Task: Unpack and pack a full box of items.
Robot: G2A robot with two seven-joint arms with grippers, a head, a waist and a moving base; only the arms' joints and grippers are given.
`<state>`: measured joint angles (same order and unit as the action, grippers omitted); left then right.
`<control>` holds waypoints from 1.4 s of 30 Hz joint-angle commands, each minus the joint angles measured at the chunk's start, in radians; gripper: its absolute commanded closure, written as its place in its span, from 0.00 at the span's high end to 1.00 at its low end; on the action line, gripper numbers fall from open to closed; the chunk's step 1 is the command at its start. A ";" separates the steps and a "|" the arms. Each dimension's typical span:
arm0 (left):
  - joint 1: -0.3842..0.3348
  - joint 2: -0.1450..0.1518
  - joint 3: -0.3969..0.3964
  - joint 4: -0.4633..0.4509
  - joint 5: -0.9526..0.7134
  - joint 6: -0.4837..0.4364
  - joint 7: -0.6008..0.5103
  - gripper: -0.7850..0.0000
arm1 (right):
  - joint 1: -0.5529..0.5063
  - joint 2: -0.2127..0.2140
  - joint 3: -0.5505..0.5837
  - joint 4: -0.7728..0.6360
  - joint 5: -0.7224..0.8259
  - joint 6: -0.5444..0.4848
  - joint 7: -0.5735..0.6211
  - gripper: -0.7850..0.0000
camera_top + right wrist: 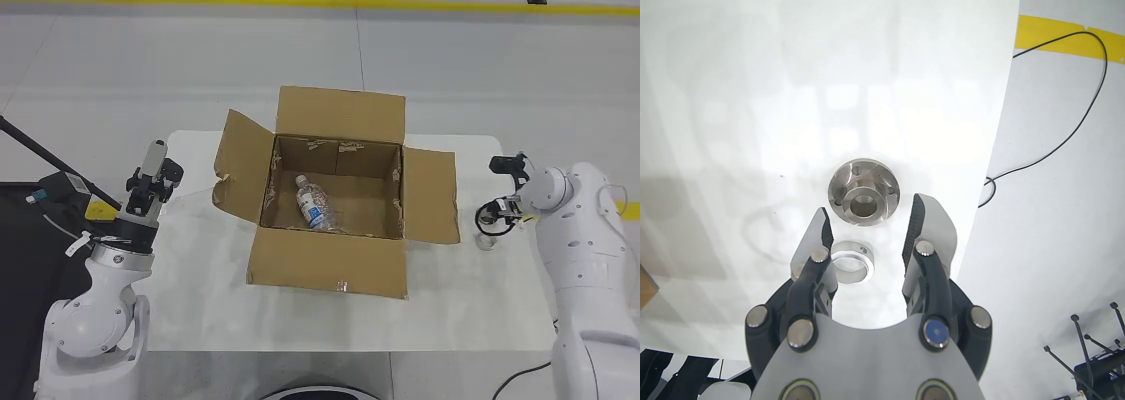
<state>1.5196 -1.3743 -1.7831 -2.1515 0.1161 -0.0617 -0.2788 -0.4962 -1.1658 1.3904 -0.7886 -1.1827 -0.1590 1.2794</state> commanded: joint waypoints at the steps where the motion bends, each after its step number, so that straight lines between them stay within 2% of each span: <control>1: 0.000 0.000 0.000 0.000 0.000 0.000 0.000 1.00 | 0.004 0.000 -0.003 0.009 0.009 0.003 -0.005 0.55; 4: 0.000 0.000 0.000 0.000 0.000 0.000 0.000 1.00 | 0.010 -0.001 -0.005 0.023 0.023 0.011 -0.017 0.49; 19: 0.000 0.000 0.000 0.000 0.000 0.000 0.000 1.00 | 0.055 0.001 -0.032 0.108 0.055 0.010 -0.051 0.47; 23: 0.000 0.000 0.000 0.000 0.000 0.000 0.000 1.00 | 0.065 0.001 -0.039 0.129 0.062 0.010 -0.061 0.41; 35: 0.000 0.000 0.000 0.000 0.000 0.000 0.000 1.00 | 0.088 -0.002 -0.069 0.174 0.080 0.010 -0.079 0.39; 42: 0.000 0.000 0.000 0.000 0.000 0.000 0.000 1.00 | 0.110 -0.005 -0.088 0.217 0.088 0.002 -0.090 0.34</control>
<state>1.5196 -1.3743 -1.7831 -2.1515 0.1161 -0.0617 -0.2788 -0.3892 -1.1703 1.3046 -0.5769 -1.0955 -0.1562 1.1911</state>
